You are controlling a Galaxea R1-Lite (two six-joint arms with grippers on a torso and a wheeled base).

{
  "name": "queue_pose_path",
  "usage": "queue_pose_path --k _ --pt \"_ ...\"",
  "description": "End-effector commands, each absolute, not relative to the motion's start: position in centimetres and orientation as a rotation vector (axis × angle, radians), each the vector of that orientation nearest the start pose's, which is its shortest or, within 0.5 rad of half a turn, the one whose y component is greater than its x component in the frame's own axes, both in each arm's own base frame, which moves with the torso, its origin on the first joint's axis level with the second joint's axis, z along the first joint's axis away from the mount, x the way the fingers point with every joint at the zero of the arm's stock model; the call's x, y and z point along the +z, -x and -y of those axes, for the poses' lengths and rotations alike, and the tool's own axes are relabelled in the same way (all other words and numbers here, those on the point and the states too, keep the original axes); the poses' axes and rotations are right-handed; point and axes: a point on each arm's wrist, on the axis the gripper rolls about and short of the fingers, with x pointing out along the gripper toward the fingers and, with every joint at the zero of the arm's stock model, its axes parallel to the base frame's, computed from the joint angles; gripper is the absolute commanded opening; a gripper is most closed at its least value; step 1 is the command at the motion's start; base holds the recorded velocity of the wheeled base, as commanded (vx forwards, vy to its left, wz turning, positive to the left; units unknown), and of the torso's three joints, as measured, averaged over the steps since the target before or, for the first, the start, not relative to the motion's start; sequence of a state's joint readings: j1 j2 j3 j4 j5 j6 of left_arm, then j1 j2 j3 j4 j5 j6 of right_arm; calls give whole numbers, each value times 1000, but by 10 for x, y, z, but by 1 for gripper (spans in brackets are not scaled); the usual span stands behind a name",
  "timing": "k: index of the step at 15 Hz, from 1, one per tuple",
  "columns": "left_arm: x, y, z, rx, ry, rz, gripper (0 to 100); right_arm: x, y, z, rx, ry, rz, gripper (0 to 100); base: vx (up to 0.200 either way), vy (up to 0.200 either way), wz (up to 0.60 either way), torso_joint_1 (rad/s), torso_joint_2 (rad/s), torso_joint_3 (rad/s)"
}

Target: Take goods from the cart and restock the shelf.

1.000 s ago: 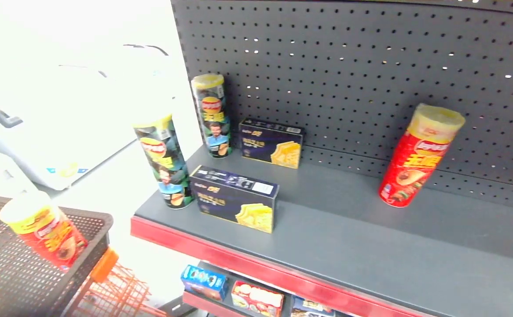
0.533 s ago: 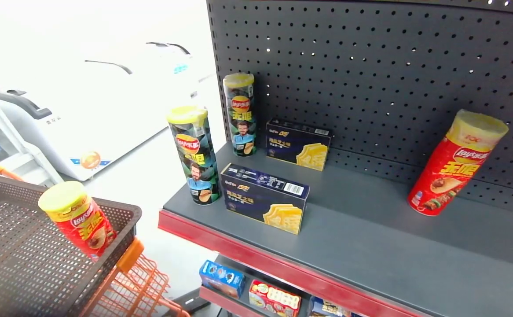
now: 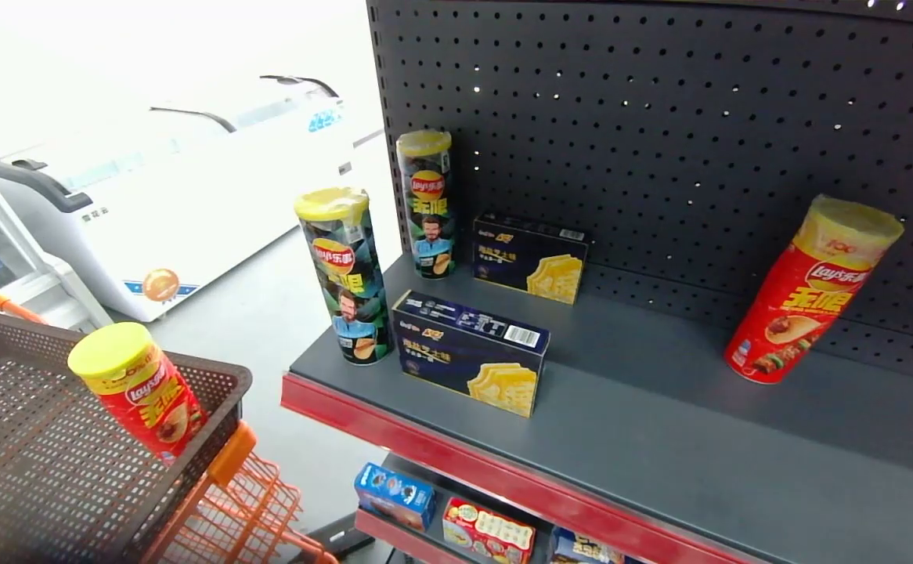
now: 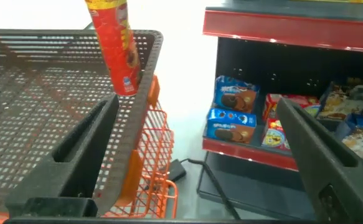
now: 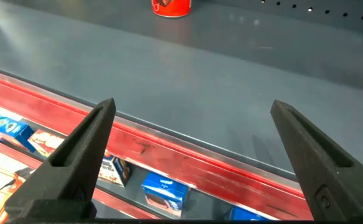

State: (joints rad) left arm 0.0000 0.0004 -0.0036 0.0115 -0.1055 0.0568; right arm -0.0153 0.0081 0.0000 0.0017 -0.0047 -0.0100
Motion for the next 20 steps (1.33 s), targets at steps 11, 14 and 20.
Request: queue_pose_path --k 11,14,20 --pt "174 -36 -5 149 -89 -352 100 75 22 0 -20 11 -9 100 0 0 0 0 0 0" --pt "175 -81 -14 232 5 -394 100 75 22 0 -20 11 -9 100 0 0 0 0 0 0" --pt "146 -144 -24 244 14 -307 100 75 22 0 -20 11 -9 100 0 0 0 0 0 0"
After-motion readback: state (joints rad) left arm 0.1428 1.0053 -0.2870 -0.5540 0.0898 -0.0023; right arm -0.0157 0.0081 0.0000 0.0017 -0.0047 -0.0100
